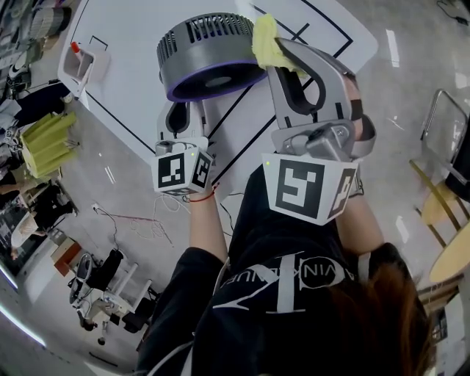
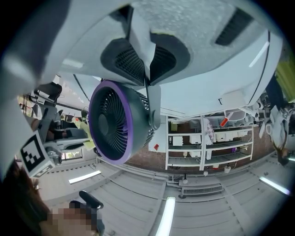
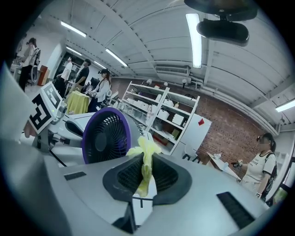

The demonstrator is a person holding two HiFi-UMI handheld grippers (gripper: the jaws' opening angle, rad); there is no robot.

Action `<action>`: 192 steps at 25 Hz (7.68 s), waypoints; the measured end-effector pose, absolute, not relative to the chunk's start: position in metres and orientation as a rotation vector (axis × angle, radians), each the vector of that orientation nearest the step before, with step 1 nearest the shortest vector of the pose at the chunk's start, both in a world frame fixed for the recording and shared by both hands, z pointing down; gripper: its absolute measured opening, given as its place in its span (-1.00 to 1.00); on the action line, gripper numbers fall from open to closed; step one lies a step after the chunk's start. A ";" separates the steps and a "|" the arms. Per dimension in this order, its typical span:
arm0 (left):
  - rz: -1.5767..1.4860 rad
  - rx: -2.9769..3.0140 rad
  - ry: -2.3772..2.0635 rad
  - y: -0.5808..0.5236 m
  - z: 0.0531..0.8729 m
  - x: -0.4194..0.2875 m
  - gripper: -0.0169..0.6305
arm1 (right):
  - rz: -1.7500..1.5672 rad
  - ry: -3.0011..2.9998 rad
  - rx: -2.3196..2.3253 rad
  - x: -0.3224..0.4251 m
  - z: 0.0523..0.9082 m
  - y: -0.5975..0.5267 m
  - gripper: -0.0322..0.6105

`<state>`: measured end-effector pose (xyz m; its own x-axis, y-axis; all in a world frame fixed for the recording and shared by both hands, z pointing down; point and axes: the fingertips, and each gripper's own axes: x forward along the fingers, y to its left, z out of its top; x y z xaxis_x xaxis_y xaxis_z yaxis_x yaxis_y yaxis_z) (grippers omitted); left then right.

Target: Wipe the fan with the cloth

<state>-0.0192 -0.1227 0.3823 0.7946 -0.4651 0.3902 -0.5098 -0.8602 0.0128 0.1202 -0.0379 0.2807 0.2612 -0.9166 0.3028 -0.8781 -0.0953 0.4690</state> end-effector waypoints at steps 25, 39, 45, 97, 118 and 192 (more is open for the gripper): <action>0.531 2.828 -0.839 -0.122 0.388 -0.018 -0.81 | -0.285 -1.752 1.941 0.090 0.230 -0.049 -0.78; 0.611 2.878 -0.641 -0.123 0.383 -0.015 -0.78 | -0.353 -1.808 1.518 -0.010 0.218 -0.134 -0.78; 0.574 2.875 -0.578 -0.125 0.382 -0.015 -0.77 | -0.280 -1.806 1.343 -0.034 0.235 -0.157 -0.79; 0.652 2.885 -0.814 -0.125 0.387 -0.017 -0.78 | -0.166 -1.726 1.604 0.068 0.228 -0.121 -0.79; 0.698 2.867 -0.918 -0.123 0.387 -0.016 -0.78 | -0.122 -1.719 1.692 0.101 0.239 -0.101 -0.79; 0.214 2.594 -0.869 -0.093 0.357 -0.008 -0.61 | -0.093 -1.568 1.652 0.100 0.253 -0.025 -0.79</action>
<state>-0.0084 -0.0927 0.3565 0.7955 -0.5453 0.2642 -0.6056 -0.7293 0.3183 0.1002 -0.0252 0.2529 0.2162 -0.8539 0.4734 -0.7917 0.1305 0.5968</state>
